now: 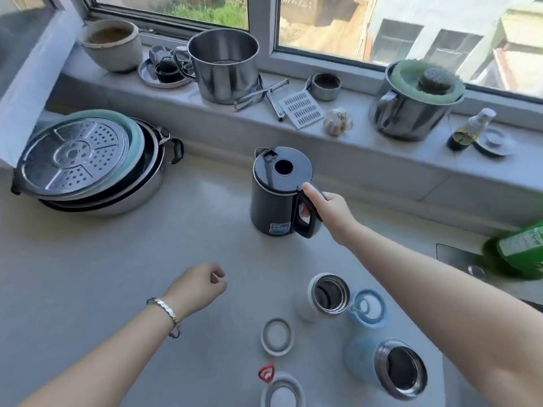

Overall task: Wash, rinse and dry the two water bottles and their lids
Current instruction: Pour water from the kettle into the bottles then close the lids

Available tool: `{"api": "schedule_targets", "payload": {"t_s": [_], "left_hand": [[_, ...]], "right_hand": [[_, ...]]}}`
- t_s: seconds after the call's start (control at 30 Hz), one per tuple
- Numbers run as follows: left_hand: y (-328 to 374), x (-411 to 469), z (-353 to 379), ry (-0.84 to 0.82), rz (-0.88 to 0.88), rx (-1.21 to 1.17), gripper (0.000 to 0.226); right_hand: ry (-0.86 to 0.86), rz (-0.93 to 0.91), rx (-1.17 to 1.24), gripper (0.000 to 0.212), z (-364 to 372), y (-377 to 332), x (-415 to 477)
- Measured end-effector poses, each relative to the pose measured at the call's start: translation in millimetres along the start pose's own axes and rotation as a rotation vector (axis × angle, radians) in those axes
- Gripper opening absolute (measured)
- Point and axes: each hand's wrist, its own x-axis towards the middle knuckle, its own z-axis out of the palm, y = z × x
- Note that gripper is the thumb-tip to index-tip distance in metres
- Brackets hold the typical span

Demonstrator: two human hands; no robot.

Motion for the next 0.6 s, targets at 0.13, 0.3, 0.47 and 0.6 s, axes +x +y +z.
{"api": "schedule_targets", "payload": {"t_s": [0.13,0.3,0.47,0.6], "left_hand": [[5.1,-12.1,10.6,-0.003,0.012,-0.047,0.021],[19.2,-38.9,36.6,-0.024,0.060,-0.028,0.021],[26.8,-64.7,55.8,-0.029,0.101,-0.030,0.012],[34.3,-86.4,61.7,0.010,0.111,-0.027,0.020]], "right_hand": [[-0.062,0.011,-0.086,0.044,4.6,0.3,-6.4],[-0.174,0.058,-0.588,0.061,-25.7,-7.5,-18.9],[-0.306,0.032,-0.918,0.059,-105.2,45.9,-67.6],[-0.574,0.066,-1.092,0.099,-122.1,90.9,-85.2]]}}
